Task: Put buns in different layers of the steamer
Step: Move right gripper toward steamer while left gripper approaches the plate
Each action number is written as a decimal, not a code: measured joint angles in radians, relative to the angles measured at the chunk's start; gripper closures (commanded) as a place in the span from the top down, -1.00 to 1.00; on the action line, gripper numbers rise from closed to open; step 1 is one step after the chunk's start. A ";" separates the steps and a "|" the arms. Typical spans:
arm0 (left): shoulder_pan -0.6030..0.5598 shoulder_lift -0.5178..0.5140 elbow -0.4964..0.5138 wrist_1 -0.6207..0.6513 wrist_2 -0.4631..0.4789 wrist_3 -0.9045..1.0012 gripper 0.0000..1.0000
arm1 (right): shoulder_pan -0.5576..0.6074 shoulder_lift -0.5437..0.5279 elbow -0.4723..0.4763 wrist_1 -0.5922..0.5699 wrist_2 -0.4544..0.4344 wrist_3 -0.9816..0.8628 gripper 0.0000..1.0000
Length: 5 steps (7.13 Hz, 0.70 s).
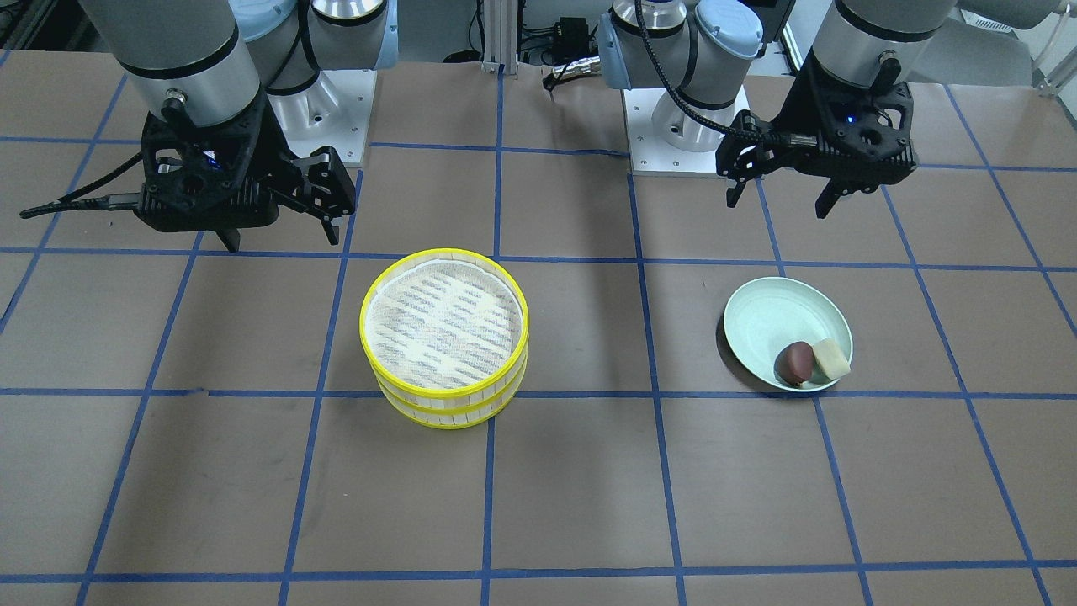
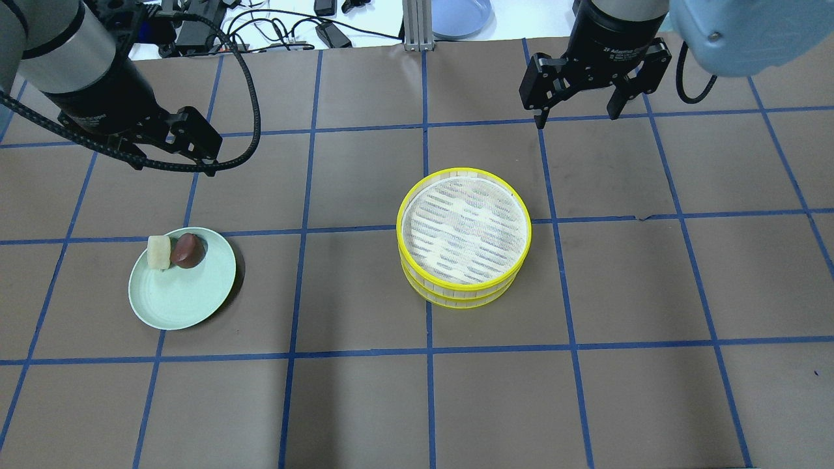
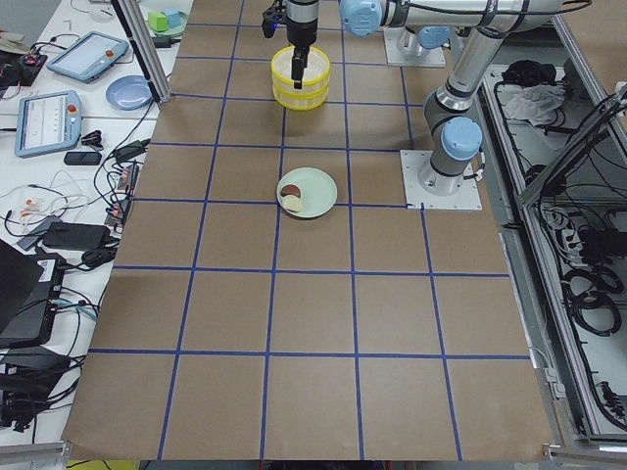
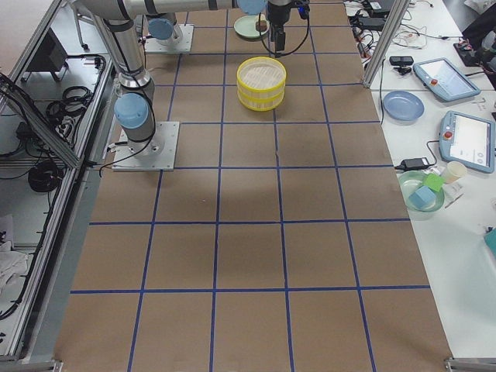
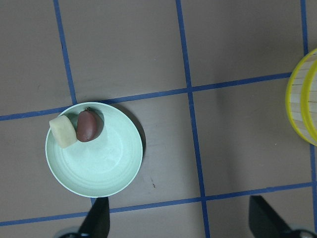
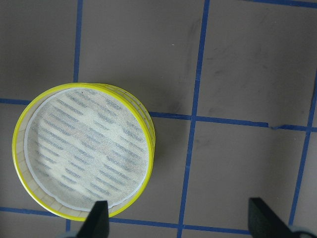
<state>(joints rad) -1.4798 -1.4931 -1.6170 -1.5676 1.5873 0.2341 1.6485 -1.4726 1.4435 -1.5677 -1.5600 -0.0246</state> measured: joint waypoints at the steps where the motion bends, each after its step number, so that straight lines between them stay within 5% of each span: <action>1: 0.000 0.001 -0.004 -0.001 0.000 0.005 1.00 | 0.000 0.000 0.001 0.000 0.001 0.000 1.00; 5: 0.002 -0.009 -0.014 -0.005 0.008 0.007 1.00 | 0.000 0.002 0.024 -0.014 0.003 -0.004 1.00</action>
<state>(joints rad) -1.4781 -1.5020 -1.6313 -1.5723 1.5949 0.2412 1.6482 -1.4708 1.4673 -1.5814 -1.5570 -0.0281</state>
